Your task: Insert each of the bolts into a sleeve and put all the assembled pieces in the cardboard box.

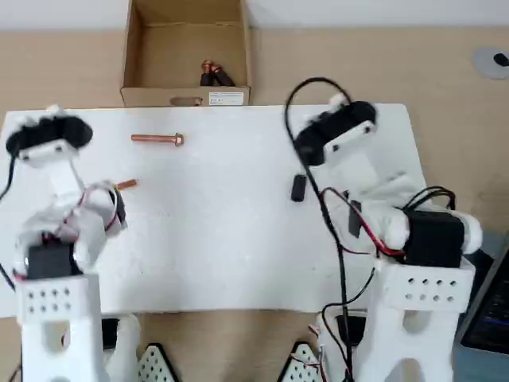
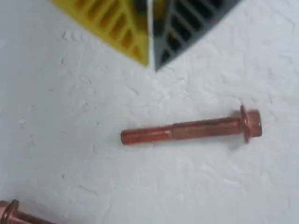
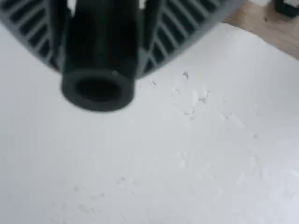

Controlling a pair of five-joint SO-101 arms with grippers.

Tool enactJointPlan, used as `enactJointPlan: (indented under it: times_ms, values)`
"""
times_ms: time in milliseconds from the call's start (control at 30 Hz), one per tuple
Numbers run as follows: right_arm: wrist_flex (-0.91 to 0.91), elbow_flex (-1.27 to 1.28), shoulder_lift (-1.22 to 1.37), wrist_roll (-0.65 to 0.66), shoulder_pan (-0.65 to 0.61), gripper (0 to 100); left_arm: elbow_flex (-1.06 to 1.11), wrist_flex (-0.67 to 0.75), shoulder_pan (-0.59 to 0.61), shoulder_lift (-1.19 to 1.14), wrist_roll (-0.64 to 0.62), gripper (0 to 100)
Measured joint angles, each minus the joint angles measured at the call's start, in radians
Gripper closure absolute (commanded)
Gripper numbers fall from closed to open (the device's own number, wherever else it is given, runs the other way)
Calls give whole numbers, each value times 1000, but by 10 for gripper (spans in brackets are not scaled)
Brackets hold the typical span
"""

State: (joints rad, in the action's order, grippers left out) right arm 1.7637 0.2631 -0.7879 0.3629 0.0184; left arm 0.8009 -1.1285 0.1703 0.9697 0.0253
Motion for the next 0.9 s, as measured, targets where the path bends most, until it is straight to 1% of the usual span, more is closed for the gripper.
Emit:
enactJointPlan:
  times_ms: [200, 433, 567, 733, 900]
  values:
    - [0, 5, 0, -20, 95, 988, -169, 0, 0, -272, 147, 995]
    - [-21, 126, 0, -21, 117, 988, -361, 0, 0, -563, 261, 993]
    - [-49, 147, 0, -21, 163, 988, -499, -3, 0, -738, 354, 993]
    - [-74, 149, 0, -21, 226, 988, -721, -110, 0, -956, 436, 994]
    - [-75, 153, 0, -21, 275, 988, -1014, -322, -46, -1211, 554, 994]
